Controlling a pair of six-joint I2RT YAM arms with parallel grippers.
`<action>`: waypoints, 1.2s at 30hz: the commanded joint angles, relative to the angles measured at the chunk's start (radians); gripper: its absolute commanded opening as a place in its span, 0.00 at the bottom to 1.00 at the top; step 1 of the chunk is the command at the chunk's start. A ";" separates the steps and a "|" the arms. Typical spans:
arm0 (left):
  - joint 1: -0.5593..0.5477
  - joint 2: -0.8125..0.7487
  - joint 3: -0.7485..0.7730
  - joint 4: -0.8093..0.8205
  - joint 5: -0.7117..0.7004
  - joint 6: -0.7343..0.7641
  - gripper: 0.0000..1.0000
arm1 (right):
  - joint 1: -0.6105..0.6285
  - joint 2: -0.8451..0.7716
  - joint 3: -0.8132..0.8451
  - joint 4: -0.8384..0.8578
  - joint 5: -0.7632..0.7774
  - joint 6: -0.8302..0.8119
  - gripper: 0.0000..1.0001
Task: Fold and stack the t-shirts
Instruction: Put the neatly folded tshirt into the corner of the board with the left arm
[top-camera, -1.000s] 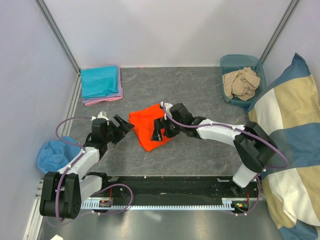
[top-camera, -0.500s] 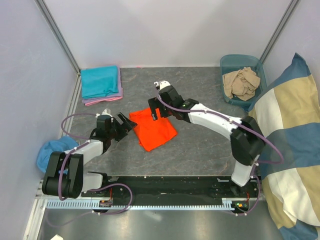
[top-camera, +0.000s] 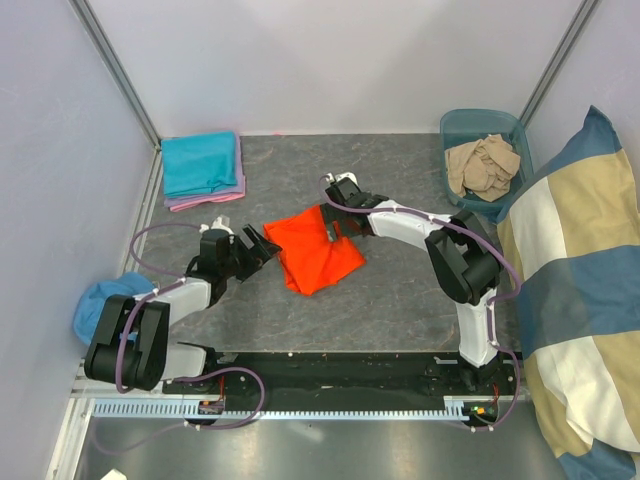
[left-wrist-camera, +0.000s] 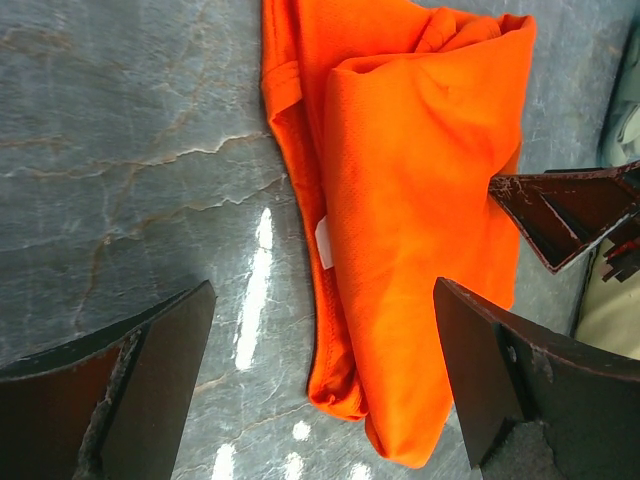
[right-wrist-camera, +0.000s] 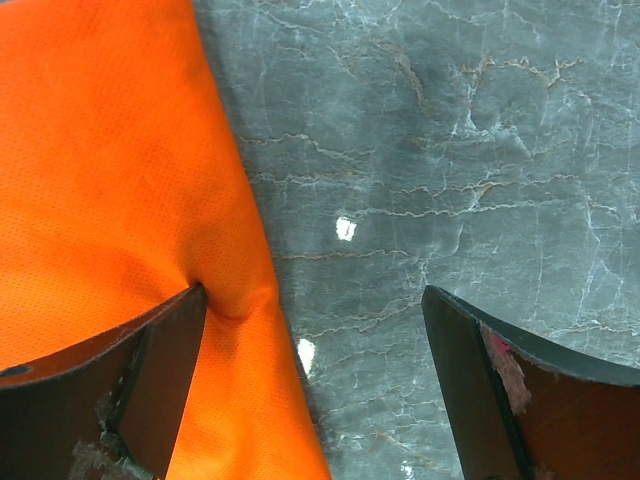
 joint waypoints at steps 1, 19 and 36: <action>-0.023 0.034 0.018 -0.006 -0.006 0.034 1.00 | 0.009 0.018 0.015 0.007 0.023 -0.006 0.98; -0.180 0.213 0.104 -0.113 -0.132 0.031 0.96 | 0.009 -0.016 -0.036 0.027 -0.024 0.010 0.98; -0.191 0.456 0.012 0.284 0.057 -0.095 0.86 | 0.009 -0.040 -0.026 0.008 -0.033 0.005 0.98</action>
